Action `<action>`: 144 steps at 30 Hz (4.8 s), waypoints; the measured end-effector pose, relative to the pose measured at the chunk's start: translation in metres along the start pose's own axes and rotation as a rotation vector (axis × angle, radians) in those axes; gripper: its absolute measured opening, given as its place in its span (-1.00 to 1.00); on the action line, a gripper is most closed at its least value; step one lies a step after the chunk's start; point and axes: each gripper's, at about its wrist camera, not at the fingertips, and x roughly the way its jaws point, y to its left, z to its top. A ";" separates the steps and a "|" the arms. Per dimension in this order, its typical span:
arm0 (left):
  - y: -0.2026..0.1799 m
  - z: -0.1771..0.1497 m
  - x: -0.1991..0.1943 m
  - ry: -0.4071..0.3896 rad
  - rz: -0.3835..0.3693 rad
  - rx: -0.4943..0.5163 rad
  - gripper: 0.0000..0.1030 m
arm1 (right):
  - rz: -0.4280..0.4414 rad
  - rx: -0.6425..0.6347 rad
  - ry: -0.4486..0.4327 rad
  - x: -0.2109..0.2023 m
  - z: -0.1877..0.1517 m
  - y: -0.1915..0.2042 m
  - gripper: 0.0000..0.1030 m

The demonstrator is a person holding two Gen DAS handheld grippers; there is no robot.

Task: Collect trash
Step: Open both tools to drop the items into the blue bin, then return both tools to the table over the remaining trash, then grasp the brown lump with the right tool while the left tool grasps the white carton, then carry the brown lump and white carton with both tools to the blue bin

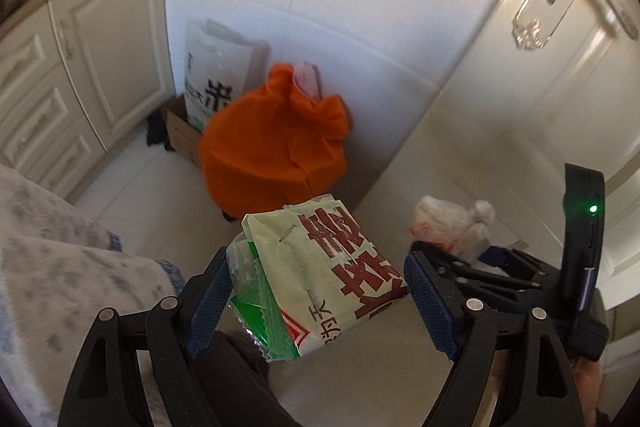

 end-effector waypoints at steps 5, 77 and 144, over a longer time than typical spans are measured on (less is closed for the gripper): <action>0.011 0.032 0.057 0.109 -0.015 -0.020 0.65 | -0.002 0.030 0.052 0.041 -0.003 -0.010 0.55; 0.144 -0.322 -0.443 -0.734 0.777 -0.534 0.99 | 0.541 -0.795 -0.336 -0.215 -0.104 0.452 1.00; 0.334 -0.270 -0.286 -0.401 0.549 -0.664 -0.61 | 0.531 -0.860 0.042 -0.019 -0.150 0.517 -0.14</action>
